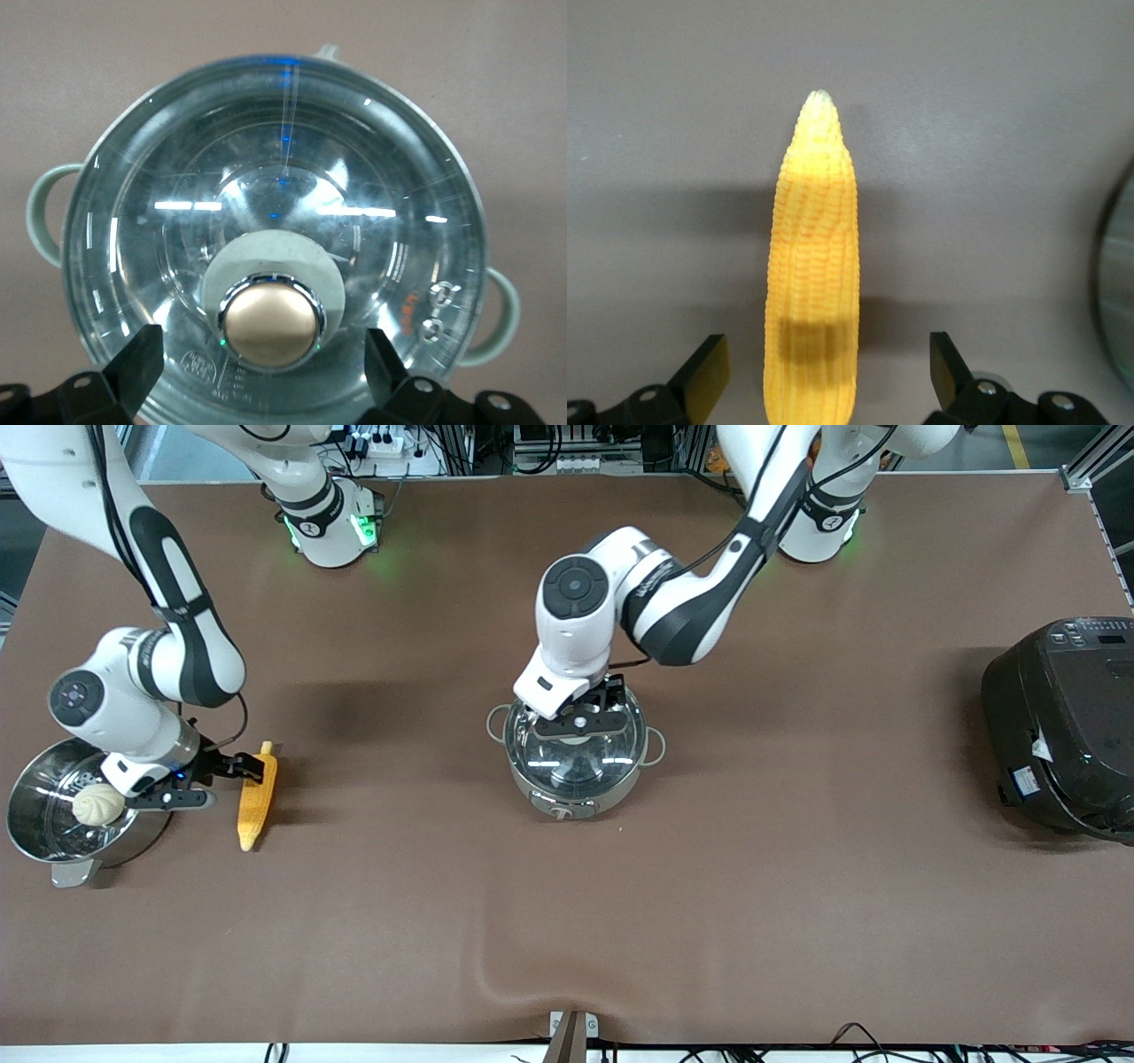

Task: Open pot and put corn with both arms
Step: 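Grasp the lid knob with the left gripper while the right gripper grasps the corn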

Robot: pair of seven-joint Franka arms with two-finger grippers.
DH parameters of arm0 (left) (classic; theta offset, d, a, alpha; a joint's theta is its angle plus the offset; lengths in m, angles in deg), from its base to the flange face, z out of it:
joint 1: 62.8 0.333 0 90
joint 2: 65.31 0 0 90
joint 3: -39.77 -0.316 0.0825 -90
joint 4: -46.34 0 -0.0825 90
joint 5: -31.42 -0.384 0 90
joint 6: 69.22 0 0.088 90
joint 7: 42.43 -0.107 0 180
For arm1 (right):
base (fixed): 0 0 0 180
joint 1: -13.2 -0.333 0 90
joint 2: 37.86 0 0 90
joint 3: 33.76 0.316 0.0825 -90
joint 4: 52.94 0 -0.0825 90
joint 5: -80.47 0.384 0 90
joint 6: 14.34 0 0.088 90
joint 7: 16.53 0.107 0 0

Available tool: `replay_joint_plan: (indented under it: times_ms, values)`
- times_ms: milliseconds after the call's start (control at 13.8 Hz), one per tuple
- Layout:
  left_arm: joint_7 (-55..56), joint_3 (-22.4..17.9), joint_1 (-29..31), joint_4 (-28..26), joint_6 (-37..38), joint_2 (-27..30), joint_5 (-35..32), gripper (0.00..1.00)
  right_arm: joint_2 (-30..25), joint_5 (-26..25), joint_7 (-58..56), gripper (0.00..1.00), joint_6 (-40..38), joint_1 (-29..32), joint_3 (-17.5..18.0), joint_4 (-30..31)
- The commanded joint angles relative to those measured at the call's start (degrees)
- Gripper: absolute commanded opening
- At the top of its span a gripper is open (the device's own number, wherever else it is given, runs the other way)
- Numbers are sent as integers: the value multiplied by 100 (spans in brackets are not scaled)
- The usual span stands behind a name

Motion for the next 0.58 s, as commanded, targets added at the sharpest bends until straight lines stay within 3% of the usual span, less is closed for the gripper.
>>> replay_joint_plan:
  times_ms: [0,145,435,507]
  values:
    - [84,-65,-101,191,9,-125,-384,100,372,34,-33,100,78,13,50,-330]
    - [75,-65,-101,182,9,-125,-447,100,505,35,-33,97,211,22,50,-330]
    - [83,-65,-101,182,9,-116,-447,100,593,43,-24,52,220,-13,67,-330]
    - [136,-57,-101,182,9,-108,-447,58,523,43,-33,35,150,-22,76,-348]
